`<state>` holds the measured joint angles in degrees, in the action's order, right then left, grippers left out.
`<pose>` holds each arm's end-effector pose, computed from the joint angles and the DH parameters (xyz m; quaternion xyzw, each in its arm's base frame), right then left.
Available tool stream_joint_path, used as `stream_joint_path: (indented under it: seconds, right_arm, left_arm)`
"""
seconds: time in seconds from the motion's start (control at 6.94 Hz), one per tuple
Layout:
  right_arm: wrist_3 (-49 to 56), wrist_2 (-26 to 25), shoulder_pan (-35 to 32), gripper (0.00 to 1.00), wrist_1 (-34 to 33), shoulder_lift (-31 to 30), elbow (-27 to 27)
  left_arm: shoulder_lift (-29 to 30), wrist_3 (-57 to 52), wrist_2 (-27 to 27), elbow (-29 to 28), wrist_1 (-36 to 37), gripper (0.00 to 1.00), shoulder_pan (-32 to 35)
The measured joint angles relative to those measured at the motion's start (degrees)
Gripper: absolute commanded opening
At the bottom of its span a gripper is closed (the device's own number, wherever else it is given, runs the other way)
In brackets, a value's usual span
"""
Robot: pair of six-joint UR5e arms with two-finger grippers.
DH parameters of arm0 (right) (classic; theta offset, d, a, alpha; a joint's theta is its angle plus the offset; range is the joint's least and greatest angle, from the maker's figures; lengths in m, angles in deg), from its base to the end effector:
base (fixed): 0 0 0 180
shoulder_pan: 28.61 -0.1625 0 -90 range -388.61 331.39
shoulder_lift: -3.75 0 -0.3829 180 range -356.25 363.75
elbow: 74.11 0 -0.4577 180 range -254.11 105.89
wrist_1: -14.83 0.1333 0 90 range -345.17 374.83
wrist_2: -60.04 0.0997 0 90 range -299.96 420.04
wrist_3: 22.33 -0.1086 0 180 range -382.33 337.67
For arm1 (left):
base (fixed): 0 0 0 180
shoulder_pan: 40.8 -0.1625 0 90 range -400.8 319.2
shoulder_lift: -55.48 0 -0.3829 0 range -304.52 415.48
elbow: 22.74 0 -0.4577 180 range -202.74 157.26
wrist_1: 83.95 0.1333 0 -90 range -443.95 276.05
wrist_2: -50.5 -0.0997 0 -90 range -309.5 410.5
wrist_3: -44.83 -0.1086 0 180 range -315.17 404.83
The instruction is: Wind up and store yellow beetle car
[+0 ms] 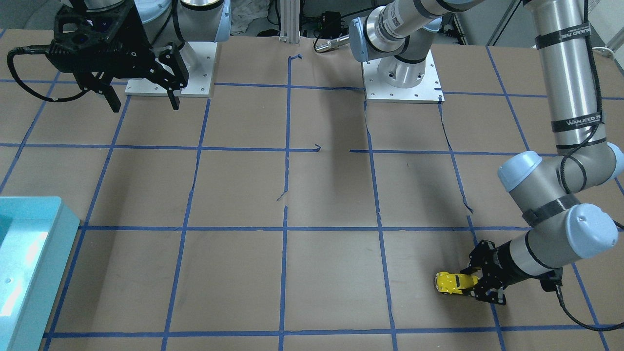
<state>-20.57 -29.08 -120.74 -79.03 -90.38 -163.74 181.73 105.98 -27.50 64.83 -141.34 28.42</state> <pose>0.1551 -0.5377 0.4874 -0.0344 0.9967 -0.0729 0.0079 0.1041 -0.7136 0.1082 0.6528 -0.7502 -0.0459 0.0945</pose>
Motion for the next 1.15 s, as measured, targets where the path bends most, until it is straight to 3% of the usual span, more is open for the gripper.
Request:
stream_joint_path:
  seconds: [0.14, 0.29, 0.72, 1.15]
  right_arm:
    - [0.0, 0.0, 0.0, 1.00, 0.0, 0.0, 0.0]
    - [0.0, 0.0, 0.0, 1.00, 0.0, 0.0, 0.0]
    - [0.0, 0.0, 0.0, 1.00, 0.1, 0.0, 0.0]
    - [0.0, 0.0, 0.0, 1.00, 0.1, 0.0, 0.0]
  left_arm:
    - [-0.1, -0.3, 0.0, -0.1, 0.2, 0.95, -0.8]
    - [-0.2, 0.1, 0.1, -0.1, 1.4, 1.00, -1.1]
    - [-1.4, 1.3, 0.2, -0.1, 7.5, 0.99, -0.9]
    - [-6.3, -12.8, -2.4, -0.3, 3.2, 1.00, -0.1]
